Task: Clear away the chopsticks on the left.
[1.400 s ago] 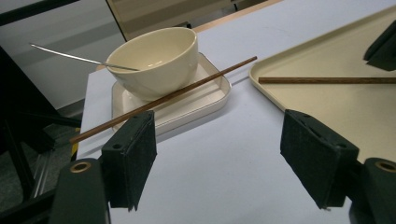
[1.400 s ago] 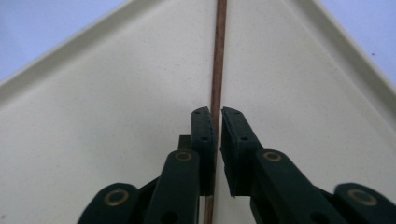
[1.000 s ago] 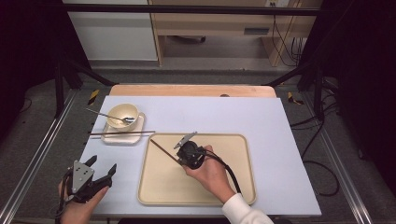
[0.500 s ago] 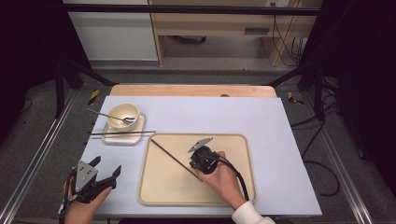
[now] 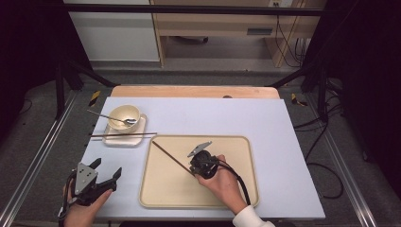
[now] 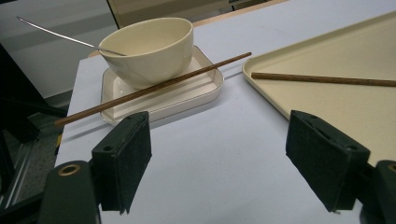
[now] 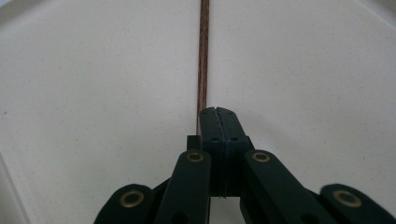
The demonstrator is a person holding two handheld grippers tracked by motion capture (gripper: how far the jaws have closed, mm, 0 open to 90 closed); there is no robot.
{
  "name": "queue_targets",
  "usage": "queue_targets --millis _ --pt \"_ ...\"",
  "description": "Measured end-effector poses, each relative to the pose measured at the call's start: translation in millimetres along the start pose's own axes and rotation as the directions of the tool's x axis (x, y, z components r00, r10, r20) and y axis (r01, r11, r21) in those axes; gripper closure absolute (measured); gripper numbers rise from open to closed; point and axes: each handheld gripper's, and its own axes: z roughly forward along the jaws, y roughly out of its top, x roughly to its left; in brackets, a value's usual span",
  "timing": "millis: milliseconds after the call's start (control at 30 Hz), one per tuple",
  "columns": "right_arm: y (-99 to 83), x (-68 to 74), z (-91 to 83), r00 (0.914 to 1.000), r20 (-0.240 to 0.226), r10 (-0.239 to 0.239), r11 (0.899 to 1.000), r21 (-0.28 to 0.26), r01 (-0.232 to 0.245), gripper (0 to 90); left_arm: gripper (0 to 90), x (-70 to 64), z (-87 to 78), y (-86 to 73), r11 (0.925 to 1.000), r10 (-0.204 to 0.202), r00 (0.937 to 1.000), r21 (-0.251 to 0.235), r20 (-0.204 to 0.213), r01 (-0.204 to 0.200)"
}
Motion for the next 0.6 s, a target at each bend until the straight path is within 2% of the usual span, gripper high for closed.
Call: queue_targets --millis 233,400,467,600 --pt "-1.3 2.1 1.2 0.9999 -0.004 -0.011 1.000 0.016 0.011 90.0 22.3 0.1 -0.3 0.1 1.0000 0.001 1.0000 0.000 0.000 -0.001" --pt "-6.4 0.7 -1.6 1.0000 -0.005 0.007 1.000 0.007 -0.007 90.0 22.4 -0.1 -0.1 0.0 1.0000 0.002 1.0000 0.000 0.001 -0.002" --pt "-8.1 -0.8 -1.8 1.0000 -0.001 0.006 1.000 0.019 -0.006 90.0 22.4 -0.3 0.3 0.0 1.0000 0.005 1.0000 0.002 0.002 -0.005" --pt "-10.2 1.8 -1.2 0.9998 -0.019 0.005 1.000 0.026 -0.005 90.0 22.5 -0.8 0.1 0.3 1.0000 0.007 1.0000 0.000 0.001 -0.007"
